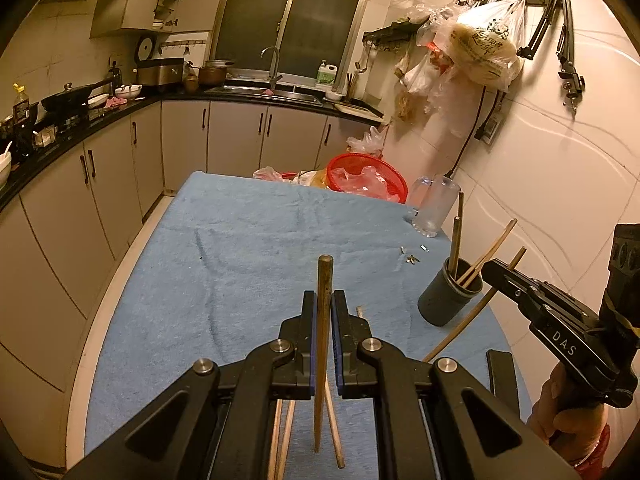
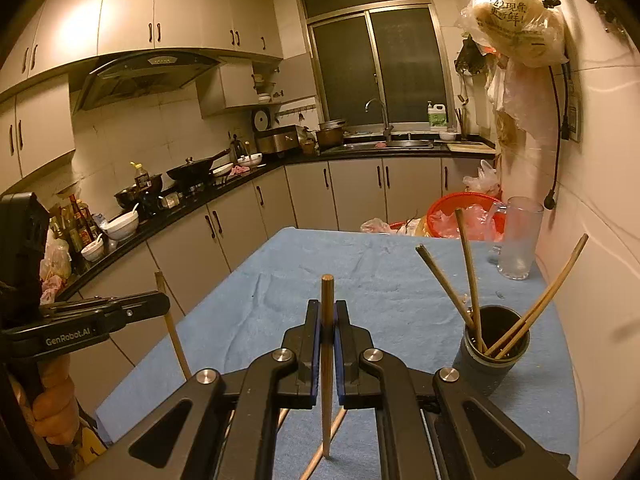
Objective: Organize utensils
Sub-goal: 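Lift both held chopsticks upright and carry them over the black holder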
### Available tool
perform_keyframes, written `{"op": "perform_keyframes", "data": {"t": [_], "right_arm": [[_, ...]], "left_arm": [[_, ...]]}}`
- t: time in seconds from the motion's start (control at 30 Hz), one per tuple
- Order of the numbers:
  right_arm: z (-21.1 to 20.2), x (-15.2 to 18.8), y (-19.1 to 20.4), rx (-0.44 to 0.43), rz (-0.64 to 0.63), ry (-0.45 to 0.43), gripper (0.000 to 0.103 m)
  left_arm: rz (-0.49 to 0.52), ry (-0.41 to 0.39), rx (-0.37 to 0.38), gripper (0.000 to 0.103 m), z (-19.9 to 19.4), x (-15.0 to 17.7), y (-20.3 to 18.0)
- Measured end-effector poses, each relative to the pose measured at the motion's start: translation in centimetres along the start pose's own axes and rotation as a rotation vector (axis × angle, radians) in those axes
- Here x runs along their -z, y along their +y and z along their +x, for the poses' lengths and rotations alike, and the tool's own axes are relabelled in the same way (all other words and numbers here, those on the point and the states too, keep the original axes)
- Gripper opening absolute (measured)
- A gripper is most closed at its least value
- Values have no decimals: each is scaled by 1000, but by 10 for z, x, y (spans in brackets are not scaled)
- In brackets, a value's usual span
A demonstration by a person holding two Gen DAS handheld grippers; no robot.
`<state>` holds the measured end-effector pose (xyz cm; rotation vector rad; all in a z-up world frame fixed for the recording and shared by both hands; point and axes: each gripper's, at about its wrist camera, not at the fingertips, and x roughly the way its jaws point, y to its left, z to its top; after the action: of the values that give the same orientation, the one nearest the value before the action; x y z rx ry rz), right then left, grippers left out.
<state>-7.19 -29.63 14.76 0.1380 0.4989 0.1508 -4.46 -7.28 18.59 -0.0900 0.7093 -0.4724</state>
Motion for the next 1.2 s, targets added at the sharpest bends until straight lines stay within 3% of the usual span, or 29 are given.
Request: {"op": "perform_keyframes", "data": {"t": [0.7, 1.2], "right_arm": [[-25, -15, -25, 15, 57, -40, 6], [-80, -50, -69, 106, 87, -140, 6]], "left_arm": [[60, -19, 36, 7, -8, -18, -30], [165, -52, 145, 7, -21, -45, -101]]}}
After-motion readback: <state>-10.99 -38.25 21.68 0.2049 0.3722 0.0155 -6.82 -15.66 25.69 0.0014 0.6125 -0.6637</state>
